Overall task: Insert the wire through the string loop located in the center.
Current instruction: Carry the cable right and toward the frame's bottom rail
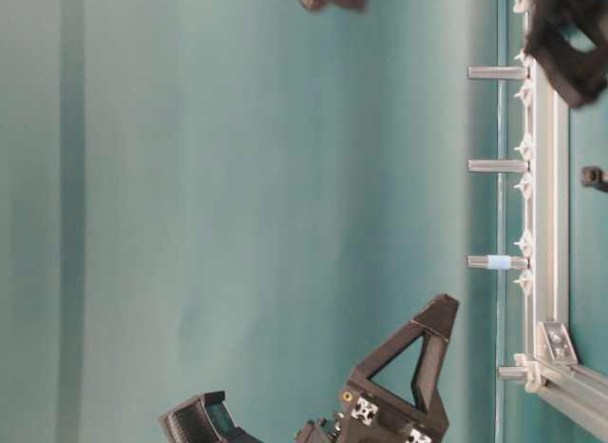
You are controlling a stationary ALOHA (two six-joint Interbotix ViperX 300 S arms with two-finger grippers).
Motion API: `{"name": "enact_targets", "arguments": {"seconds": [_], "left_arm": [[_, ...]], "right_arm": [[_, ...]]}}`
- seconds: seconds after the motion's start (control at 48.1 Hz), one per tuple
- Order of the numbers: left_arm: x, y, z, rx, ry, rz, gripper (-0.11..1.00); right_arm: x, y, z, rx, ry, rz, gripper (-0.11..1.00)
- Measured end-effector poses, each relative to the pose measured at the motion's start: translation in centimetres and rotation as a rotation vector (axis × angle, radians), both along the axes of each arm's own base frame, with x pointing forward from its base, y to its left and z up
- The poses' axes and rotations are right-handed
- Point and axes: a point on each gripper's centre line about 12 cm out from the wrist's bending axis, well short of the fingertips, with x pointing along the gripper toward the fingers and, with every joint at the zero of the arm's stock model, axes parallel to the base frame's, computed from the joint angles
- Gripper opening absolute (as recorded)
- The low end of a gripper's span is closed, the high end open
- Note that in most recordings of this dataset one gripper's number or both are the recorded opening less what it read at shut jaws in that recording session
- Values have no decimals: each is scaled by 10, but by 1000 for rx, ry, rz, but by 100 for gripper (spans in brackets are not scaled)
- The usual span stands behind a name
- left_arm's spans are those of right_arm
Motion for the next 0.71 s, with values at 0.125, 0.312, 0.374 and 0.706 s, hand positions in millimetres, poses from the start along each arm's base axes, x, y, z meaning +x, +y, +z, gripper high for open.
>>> {"name": "enact_targets", "arguments": {"seconds": [0.125, 0.312, 0.374, 0.706], "left_arm": [[0, -1, 0, 1, 2, -4, 31], [0, -2, 0, 1, 0, -7, 31], [0, -3, 0, 1, 0, -9, 31], [0, -3, 0, 1, 2, -10, 31]], "right_arm": [[-13, -4, 2, -8, 28, -5, 8], [-32, -12, 3, -22, 75, -17, 8], [-38, -14, 4, -25, 82, -16, 8], [-55, -20, 10, -12, 89, -36, 8]]}}
